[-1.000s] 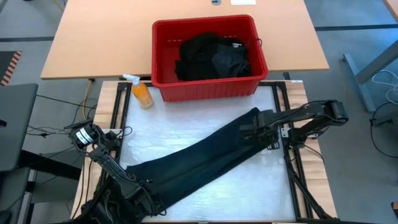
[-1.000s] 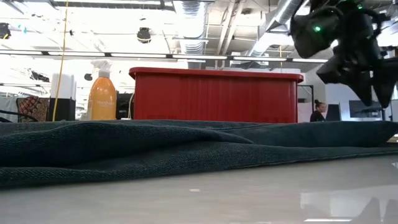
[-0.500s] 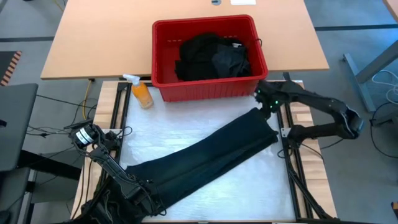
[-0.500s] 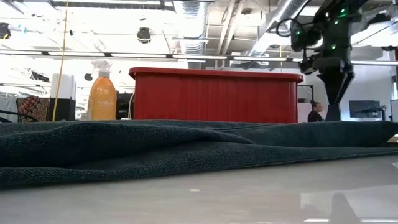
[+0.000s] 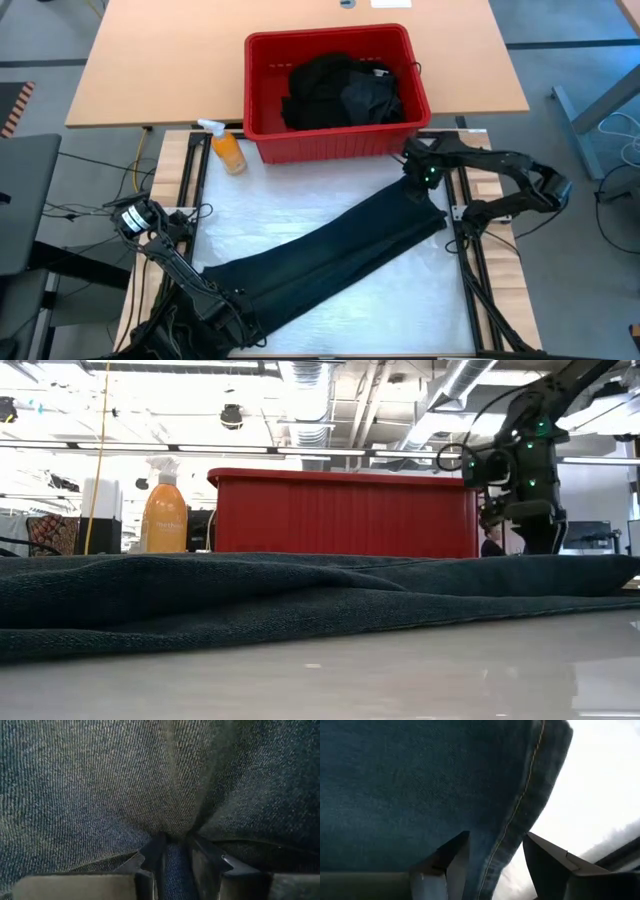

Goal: Fold Laundry from Bin
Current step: Fold the dark blue pants

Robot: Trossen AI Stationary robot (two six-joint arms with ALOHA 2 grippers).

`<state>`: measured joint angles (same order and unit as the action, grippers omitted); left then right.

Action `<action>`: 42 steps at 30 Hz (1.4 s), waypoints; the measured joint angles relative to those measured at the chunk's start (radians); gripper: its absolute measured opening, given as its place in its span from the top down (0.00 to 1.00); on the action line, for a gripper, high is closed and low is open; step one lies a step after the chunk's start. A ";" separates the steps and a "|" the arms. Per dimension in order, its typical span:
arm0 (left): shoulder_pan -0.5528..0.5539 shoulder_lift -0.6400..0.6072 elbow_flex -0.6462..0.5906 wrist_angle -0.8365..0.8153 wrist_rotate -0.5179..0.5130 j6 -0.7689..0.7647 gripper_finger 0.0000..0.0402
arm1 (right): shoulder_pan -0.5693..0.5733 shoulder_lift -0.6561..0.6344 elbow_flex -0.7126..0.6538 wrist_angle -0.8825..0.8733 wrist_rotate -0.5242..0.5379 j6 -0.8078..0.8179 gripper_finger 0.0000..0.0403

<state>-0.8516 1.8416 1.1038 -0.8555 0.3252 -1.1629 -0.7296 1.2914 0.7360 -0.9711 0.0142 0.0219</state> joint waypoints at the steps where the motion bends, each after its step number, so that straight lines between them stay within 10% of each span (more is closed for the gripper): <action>1: 0.000 0.000 0.000 0.000 0.000 0.000 0.82 | 0.000 0.004 0.004 0.000 0.025 0.006 0.47; 20: -0.003 0.000 0.000 0.002 -0.004 -0.051 0.82 | 0.036 0.337 0.025 0.005 -0.047 -0.045 0.49; 30: -0.006 0.000 0.000 -0.002 -0.016 -0.046 0.82 | 0.148 0.208 0.070 0.145 -0.066 -0.087 0.91; 42: 0.084 -0.002 0.002 -0.022 -0.186 0.044 0.82 | 0.260 -0.061 0.532 -0.485 0.416 -0.059 0.91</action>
<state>-0.7678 1.8393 1.1057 -0.8776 0.1392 -1.1188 -0.4696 1.2307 1.2681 -1.4559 0.4297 -0.0370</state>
